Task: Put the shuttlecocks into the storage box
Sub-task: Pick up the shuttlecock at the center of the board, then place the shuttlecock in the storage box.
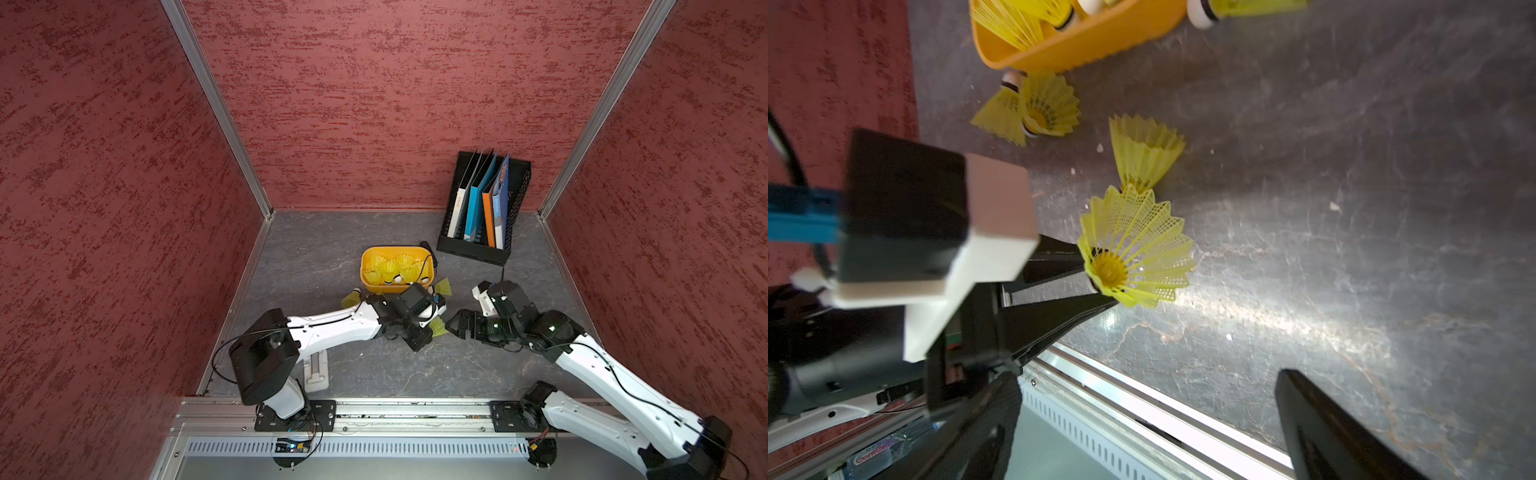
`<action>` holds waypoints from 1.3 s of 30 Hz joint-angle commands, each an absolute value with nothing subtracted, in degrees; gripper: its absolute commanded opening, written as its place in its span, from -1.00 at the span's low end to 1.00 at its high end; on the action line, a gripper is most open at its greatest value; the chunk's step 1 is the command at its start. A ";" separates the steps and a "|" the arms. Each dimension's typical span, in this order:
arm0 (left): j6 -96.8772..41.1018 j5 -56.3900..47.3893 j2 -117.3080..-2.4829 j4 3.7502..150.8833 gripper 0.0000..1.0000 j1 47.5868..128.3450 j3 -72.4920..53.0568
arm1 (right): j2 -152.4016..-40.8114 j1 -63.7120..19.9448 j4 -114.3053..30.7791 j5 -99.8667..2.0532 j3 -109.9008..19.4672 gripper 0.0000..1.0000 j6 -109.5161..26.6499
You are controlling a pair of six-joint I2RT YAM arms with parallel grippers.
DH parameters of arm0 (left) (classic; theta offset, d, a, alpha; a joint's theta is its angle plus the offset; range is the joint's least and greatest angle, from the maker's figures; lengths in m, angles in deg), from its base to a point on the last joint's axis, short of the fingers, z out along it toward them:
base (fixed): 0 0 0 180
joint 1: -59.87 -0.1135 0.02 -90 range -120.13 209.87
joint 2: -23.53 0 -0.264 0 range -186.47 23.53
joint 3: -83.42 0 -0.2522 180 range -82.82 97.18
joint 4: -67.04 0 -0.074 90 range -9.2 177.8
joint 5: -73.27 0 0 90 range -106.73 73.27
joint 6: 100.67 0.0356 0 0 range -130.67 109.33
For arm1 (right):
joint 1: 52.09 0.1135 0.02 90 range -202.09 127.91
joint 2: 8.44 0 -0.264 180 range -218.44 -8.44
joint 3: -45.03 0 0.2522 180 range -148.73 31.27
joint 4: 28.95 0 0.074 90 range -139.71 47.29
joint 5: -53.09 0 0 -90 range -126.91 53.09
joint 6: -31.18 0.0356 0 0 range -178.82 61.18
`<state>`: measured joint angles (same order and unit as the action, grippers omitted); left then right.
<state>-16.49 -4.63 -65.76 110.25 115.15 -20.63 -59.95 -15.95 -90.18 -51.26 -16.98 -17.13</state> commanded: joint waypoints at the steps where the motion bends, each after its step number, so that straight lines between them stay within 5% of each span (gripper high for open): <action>1: -22.89 -1.73 -63.24 112.63 -0.68 108.98 -15.67 | -60.11 -16.31 -88.07 -46.42 -21.64 0.97 -20.43; 9: -27.73 3.79 -66.54 115.77 -0.72 94.30 -4.80 | -71.83 -16.45 -81.96 -43.16 -30.10 0.97 -26.18; 15: -30.40 4.54 -72.57 116.30 -0.72 90.45 0.21 | -78.32 -16.87 -79.67 -42.76 -32.74 0.97 -26.81; 39: -49.53 -1.38 -86.72 109.00 -0.84 98.75 6.68 | -82.99 -22.20 -76.99 -41.20 -29.75 0.97 -25.51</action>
